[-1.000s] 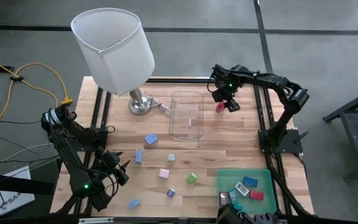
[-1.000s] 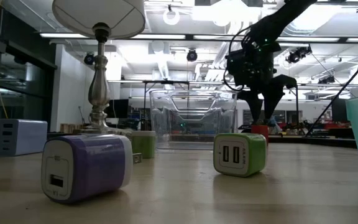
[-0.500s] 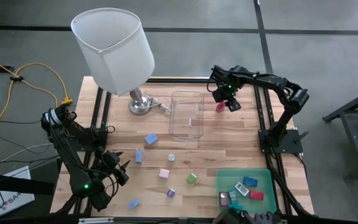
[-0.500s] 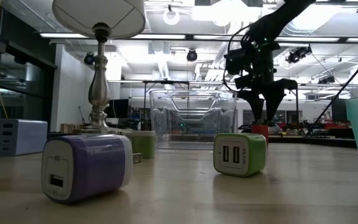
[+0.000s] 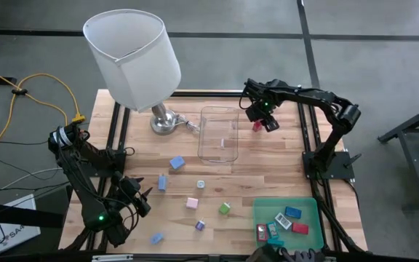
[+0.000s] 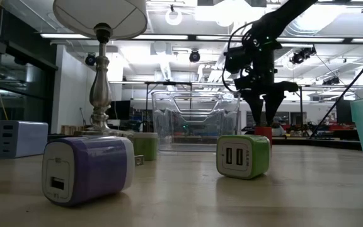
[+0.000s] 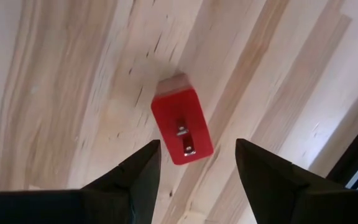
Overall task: Pick & Place Office items
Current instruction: Put the red charger adapter into the transparent bin
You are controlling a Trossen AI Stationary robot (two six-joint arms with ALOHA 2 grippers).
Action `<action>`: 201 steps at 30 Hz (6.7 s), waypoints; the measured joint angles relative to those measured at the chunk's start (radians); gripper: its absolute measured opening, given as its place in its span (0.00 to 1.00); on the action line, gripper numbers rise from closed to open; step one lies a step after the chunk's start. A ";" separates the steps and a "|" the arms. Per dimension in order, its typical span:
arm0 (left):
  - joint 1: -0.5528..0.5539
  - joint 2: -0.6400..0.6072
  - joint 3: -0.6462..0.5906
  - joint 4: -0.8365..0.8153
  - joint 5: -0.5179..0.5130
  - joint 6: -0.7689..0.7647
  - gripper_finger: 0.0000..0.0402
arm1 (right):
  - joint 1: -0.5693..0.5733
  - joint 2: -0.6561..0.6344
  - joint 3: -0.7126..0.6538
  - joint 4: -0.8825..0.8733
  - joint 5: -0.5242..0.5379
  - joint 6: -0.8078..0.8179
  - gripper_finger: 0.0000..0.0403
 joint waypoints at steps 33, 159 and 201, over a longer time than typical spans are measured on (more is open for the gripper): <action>0.000 0.000 0.000 0.000 0.000 0.000 0.58 | 0.011 0.002 -0.058 0.068 -0.021 -0.003 0.48; 0.000 0.000 0.000 0.000 0.000 0.000 0.58 | 0.022 0.003 -0.130 0.167 -0.024 0.104 0.29; 0.000 0.000 0.000 0.000 0.000 0.000 0.58 | 0.326 -0.213 -0.072 0.142 0.230 0.427 0.29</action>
